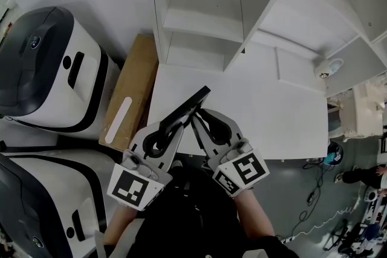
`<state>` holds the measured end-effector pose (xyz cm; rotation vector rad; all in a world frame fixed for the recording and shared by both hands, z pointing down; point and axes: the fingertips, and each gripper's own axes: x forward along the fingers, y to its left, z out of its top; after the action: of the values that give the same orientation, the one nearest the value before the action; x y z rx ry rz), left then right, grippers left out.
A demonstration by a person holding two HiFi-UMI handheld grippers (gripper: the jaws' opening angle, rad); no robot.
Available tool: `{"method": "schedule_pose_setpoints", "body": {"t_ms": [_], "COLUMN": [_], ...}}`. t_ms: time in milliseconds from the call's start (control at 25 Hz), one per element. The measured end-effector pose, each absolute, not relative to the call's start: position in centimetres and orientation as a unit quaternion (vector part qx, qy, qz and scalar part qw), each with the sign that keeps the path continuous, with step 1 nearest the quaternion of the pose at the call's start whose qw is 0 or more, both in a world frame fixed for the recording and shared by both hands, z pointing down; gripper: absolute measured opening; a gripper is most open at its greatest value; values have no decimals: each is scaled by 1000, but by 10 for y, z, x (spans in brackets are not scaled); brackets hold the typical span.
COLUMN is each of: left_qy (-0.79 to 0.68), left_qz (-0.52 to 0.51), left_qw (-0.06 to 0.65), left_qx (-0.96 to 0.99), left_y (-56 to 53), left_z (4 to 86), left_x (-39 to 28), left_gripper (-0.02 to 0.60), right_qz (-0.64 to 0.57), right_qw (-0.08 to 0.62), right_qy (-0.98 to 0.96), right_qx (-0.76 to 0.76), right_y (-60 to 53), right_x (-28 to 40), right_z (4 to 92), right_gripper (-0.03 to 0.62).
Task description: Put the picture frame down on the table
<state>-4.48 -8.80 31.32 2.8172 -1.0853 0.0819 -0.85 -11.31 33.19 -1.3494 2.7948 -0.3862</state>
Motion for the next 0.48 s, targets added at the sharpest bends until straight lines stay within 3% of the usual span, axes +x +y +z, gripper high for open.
{"method": "schedule_pose_setpoints", "body": {"t_ms": [480], "left_qy": [-402], "left_qz": [50], "left_qw": [72], "left_qx": [912], "left_y": [-94], "left_z": [326], "left_x": [-53], "left_gripper": [41], "right_qz": [-122], "right_qw": [-39], "right_qy": [869], "right_qx": [-478], "right_y": [-114], "right_x": [-12], "right_z": [343], "right_gripper": [66]}}
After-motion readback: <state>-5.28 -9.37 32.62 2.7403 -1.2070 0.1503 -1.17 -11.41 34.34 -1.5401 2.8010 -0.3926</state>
